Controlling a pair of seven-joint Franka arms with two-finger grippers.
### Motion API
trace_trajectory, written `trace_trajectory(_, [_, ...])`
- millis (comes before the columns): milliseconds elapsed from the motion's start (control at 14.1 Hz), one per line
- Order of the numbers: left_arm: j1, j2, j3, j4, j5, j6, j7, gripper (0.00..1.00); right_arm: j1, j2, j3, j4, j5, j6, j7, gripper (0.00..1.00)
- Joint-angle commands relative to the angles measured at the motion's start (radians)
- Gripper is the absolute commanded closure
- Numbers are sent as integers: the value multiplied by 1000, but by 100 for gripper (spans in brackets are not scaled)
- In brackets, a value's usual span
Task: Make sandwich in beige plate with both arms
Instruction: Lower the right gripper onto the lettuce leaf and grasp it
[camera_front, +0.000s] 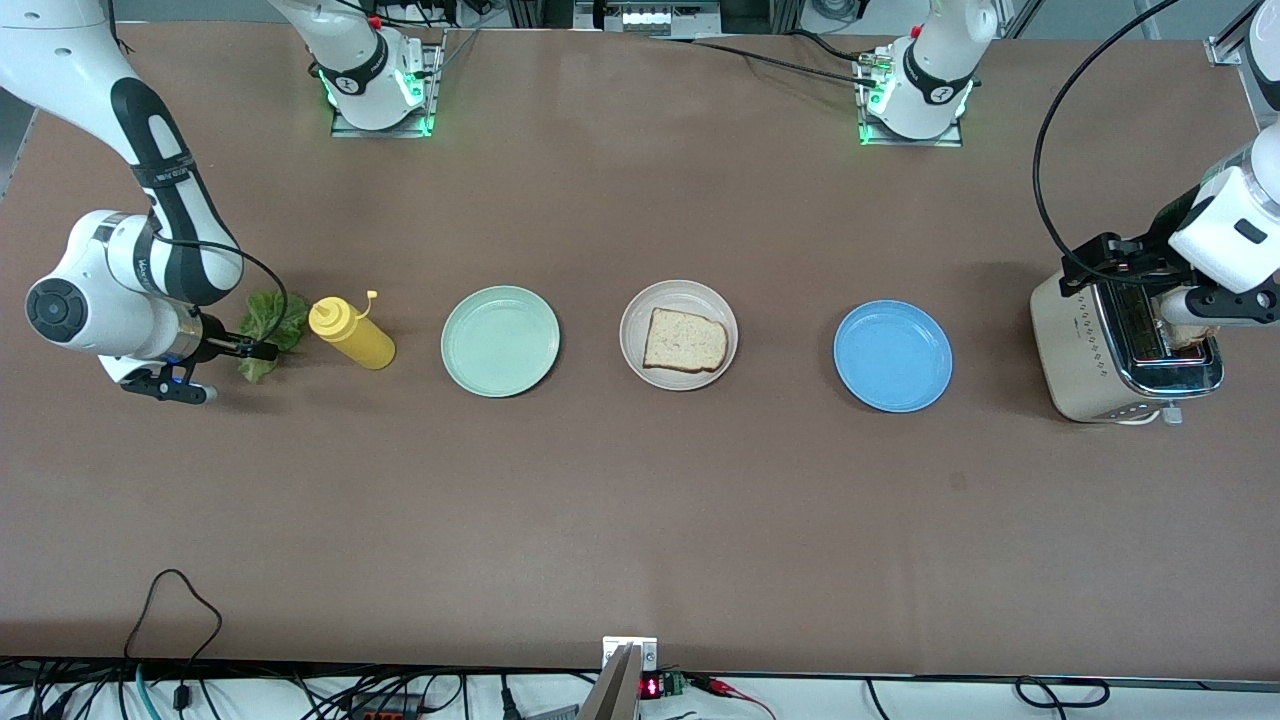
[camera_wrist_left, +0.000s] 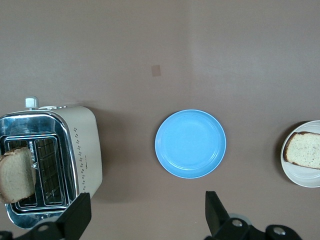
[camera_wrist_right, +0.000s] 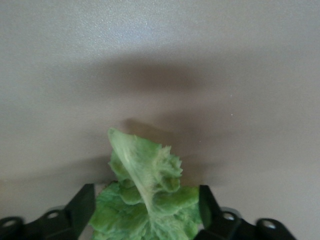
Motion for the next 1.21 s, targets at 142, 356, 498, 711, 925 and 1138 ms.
trace_trajectory(142, [3, -21, -2, -22, 9, 3, -9, 0, -4, 23, 3, 15, -59, 4, 13, 47])
trace_trajectory(356, [3, -21, -2, -22, 9, 3, -9, 0, -4, 38, 3, 14, -59, 21, 12, 57])
trace_trajectory(498, [3, -21, -2, -22, 9, 3, -9, 0, -2, 38, 3, 14, -59, 20, 10, 76])
trace_trajectory(711, [3, -21, -2, -22, 11, 3, -9, 0, 0, 35, 3, 15, -60, 20, 10, 99])
trace_trajectory(925, [3, -21, -2, -22, 11, 3, -9, 0, 0, 30, 3, 15, -59, 18, 4, 100])
trace_trajectory(1138, [3, -21, -2, -22, 11, 1, -9, 0, 0, 20, 3, 18, -60, 17, -8, 100])
